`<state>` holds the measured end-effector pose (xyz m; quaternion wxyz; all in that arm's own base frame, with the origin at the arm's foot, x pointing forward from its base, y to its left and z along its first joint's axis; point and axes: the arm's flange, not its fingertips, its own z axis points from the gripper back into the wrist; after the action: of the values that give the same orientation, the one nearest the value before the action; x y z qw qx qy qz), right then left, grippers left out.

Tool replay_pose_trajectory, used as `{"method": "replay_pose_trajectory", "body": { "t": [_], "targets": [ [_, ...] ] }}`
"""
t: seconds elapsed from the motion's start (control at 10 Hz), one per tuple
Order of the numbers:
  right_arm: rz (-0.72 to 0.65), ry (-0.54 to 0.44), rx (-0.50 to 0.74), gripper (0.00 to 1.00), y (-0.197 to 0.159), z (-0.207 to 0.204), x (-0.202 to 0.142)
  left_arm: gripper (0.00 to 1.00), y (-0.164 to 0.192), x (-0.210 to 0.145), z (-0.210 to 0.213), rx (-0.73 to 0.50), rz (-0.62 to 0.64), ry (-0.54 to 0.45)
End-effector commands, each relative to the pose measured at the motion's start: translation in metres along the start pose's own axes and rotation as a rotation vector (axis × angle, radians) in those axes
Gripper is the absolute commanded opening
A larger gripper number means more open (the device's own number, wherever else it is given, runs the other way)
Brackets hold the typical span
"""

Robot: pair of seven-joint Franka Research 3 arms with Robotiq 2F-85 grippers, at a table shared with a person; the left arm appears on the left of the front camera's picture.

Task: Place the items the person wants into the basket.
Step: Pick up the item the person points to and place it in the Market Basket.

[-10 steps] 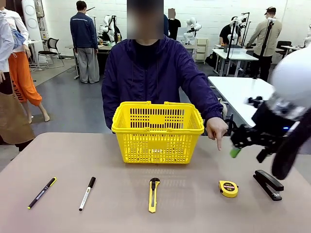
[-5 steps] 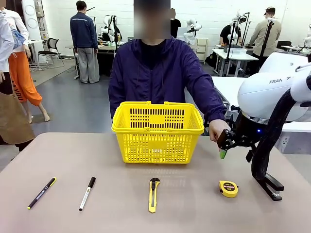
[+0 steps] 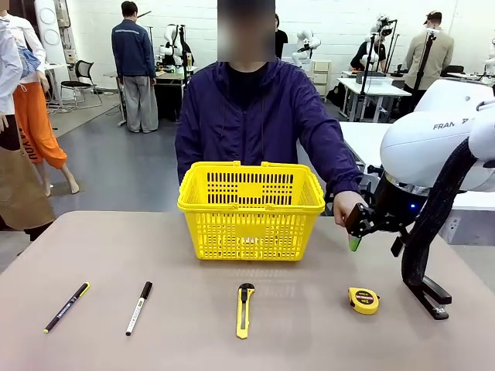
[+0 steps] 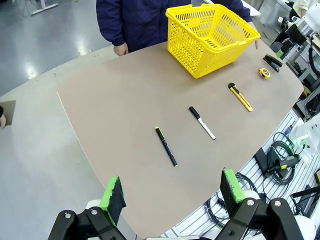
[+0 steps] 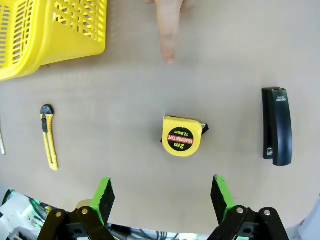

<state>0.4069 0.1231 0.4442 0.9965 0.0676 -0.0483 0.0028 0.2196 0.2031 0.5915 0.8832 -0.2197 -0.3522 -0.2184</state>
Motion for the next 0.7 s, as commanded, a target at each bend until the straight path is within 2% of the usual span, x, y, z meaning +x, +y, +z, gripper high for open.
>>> {"method": "replay_pose_trajectory", "body": {
  "t": [0.0,0.1,0.6],
  "targets": [
    [0.001,0.008,0.01,1.0,-0.001,0.001,-0.002,1.0,0.0,-0.001,0.0,-0.011,-0.008,-0.008],
    [0.0,0.0,0.0,1.0,0.0,0.0,0.0,1.0,0.0,-0.001,0.0,-0.011,-0.008,-0.008],
    [-0.041,-0.032,-0.09,1.0,-0.006,-0.083,0.004,1.0,0.0,-0.001,0.0,-0.011,-0.008,-0.008]
  ]
}}
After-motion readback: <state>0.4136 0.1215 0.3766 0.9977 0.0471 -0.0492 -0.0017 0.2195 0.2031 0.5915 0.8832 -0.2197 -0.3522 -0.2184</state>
